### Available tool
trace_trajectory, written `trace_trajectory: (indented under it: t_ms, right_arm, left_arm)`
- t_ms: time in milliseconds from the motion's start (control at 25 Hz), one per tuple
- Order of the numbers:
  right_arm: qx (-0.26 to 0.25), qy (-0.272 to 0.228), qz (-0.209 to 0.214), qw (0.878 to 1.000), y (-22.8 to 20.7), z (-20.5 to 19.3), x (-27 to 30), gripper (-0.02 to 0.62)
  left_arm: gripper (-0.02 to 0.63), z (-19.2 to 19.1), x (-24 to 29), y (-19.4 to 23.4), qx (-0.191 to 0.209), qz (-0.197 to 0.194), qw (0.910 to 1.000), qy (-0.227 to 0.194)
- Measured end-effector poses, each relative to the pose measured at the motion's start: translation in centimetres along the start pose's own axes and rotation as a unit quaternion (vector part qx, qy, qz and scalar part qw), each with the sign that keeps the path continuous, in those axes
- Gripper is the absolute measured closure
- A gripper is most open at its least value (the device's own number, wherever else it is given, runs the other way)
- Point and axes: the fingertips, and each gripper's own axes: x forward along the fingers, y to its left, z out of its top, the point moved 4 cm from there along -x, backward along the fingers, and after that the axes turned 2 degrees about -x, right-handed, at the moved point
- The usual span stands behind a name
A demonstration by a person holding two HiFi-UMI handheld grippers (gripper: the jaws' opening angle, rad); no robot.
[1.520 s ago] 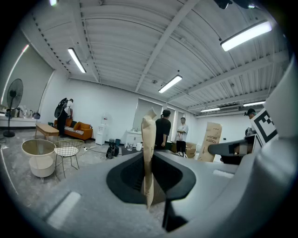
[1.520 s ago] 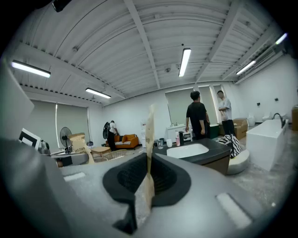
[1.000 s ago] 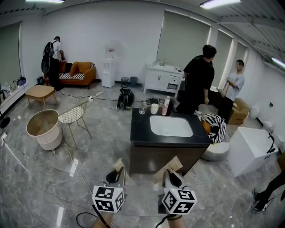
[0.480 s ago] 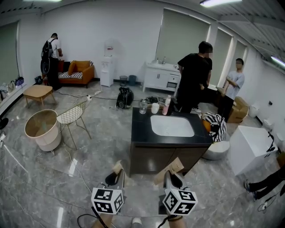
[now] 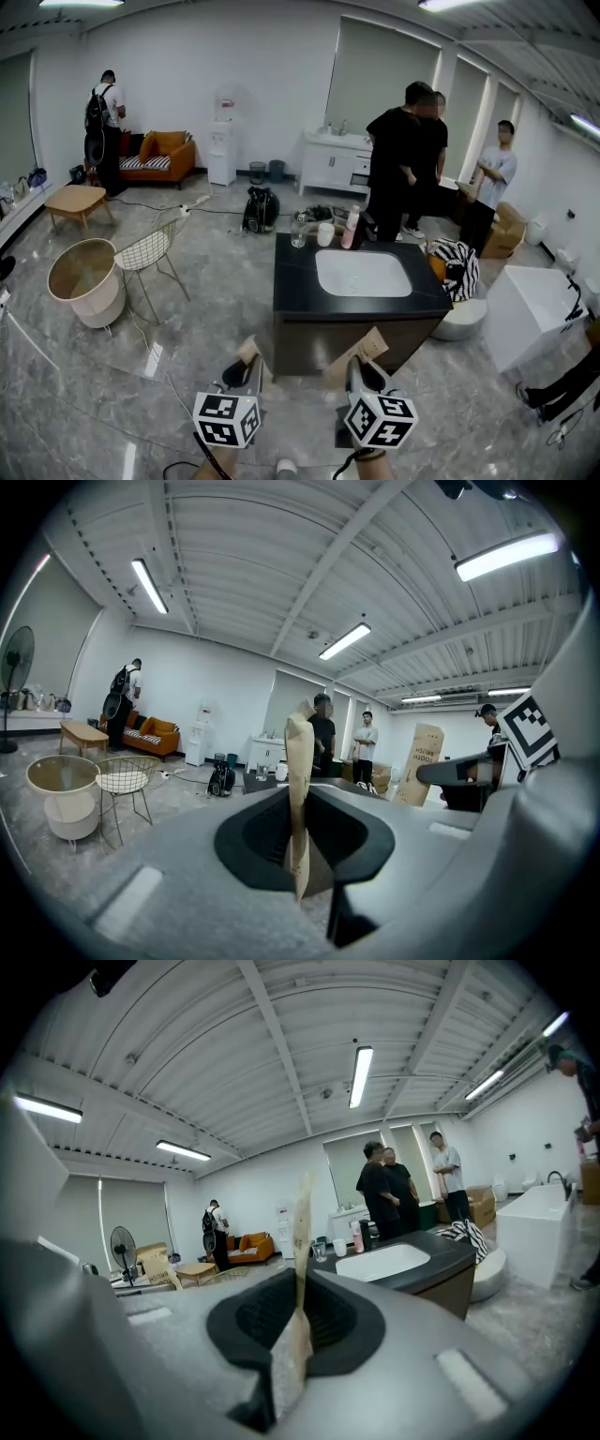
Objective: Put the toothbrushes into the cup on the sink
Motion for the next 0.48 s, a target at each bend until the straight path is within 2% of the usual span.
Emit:
trace_trajectory:
  t_ms: [480]
  right_arm:
    - [-0.004, -0.003, 0.006, 1.000, -2.9, 2.9, 6.2, 0.571]
  left_arm:
    - [0.568, 1.8, 7.3, 0.7, -0.003, 0.000, 1.0000, -0.003]
